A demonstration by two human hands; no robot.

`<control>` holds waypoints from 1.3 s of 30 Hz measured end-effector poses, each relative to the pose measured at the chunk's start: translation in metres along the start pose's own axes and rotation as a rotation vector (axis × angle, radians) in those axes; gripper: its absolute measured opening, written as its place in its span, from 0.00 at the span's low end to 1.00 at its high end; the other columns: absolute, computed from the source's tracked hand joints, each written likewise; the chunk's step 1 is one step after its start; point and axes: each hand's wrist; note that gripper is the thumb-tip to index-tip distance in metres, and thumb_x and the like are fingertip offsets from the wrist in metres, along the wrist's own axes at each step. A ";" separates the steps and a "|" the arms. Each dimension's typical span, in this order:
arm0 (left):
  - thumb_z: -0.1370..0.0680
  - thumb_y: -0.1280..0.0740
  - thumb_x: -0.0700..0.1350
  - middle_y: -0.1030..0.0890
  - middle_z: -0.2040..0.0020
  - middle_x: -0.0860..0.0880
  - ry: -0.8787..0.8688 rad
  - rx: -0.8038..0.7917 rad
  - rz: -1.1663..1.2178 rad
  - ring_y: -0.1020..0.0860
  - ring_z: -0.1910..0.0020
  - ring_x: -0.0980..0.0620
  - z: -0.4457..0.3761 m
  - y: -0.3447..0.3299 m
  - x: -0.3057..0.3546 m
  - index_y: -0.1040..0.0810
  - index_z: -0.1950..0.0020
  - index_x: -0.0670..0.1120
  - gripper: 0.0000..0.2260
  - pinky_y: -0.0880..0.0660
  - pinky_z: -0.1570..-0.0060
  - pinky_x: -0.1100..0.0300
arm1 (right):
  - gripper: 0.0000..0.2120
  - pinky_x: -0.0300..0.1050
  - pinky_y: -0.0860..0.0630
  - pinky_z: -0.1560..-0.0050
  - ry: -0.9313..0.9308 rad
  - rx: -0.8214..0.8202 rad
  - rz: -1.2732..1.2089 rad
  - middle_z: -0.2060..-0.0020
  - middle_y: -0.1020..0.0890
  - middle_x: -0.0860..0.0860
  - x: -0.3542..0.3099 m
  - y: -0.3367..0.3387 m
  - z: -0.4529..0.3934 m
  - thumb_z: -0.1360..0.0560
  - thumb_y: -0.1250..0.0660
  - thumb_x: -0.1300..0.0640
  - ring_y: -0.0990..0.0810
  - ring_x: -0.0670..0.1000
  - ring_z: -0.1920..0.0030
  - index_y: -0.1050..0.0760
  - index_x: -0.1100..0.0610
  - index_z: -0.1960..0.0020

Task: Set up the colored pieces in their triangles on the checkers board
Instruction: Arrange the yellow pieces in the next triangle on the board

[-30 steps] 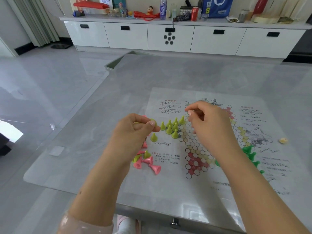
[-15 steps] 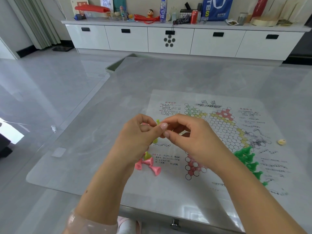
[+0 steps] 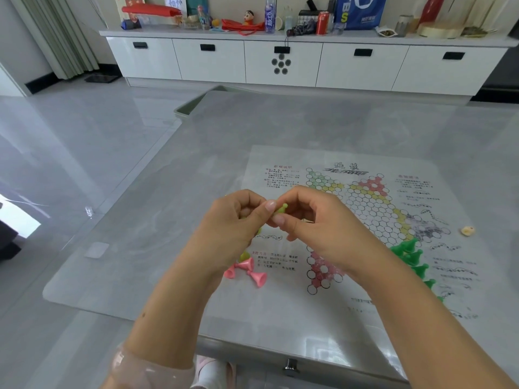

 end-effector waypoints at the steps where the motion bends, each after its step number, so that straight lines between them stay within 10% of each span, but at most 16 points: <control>1: 0.24 0.36 0.47 0.23 0.75 0.57 0.016 0.013 0.000 0.34 0.77 0.61 0.000 0.000 -0.001 0.23 0.59 0.46 0.07 0.34 0.71 0.66 | 0.02 0.36 0.23 0.62 -0.010 0.035 0.036 0.67 0.19 0.43 0.001 0.000 -0.001 0.29 0.31 0.58 0.22 0.41 0.64 0.22 0.53 0.57; 10: 0.28 0.44 0.32 0.29 0.68 0.51 0.161 0.271 -0.006 0.32 0.74 0.55 -0.004 0.007 -0.004 0.29 0.63 0.48 0.12 0.36 0.82 0.72 | 0.04 0.34 0.34 0.70 -0.157 0.407 0.687 0.67 0.23 0.47 0.028 0.020 -0.006 0.25 0.35 0.56 0.26 0.43 0.68 0.24 0.56 0.53; 19: 0.28 0.48 0.31 0.25 0.64 0.49 0.167 0.211 0.034 0.31 0.72 0.52 -0.003 0.005 -0.004 0.28 0.61 0.47 0.14 0.29 0.66 0.59 | 0.04 0.41 0.32 0.58 -0.176 0.447 0.701 0.58 0.21 0.52 0.041 0.009 -0.019 0.26 0.36 0.60 0.25 0.51 0.56 0.24 0.58 0.54; 30: 0.23 0.39 0.51 0.28 0.75 0.52 -0.029 0.369 -0.057 0.35 0.78 0.58 -0.005 0.011 -0.007 0.28 0.64 0.48 0.12 0.36 0.78 0.68 | 0.05 0.41 0.29 0.60 -0.184 0.447 0.690 0.58 0.21 0.51 0.049 0.003 -0.024 0.25 0.37 0.61 0.25 0.50 0.59 0.23 0.58 0.52; 39: 0.24 0.36 0.43 0.31 0.80 0.60 -0.041 0.406 0.013 0.35 0.79 0.61 -0.005 0.015 -0.008 0.22 0.63 0.52 0.09 0.35 0.77 0.72 | 0.03 0.40 0.34 0.61 -0.197 0.434 0.689 0.58 0.22 0.50 0.051 0.001 -0.027 0.25 0.36 0.57 0.27 0.50 0.59 0.25 0.56 0.54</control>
Point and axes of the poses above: each hand's wrist, its own z-axis away from the middle knuckle, its own y-axis out of the back of the hand, x = y × z
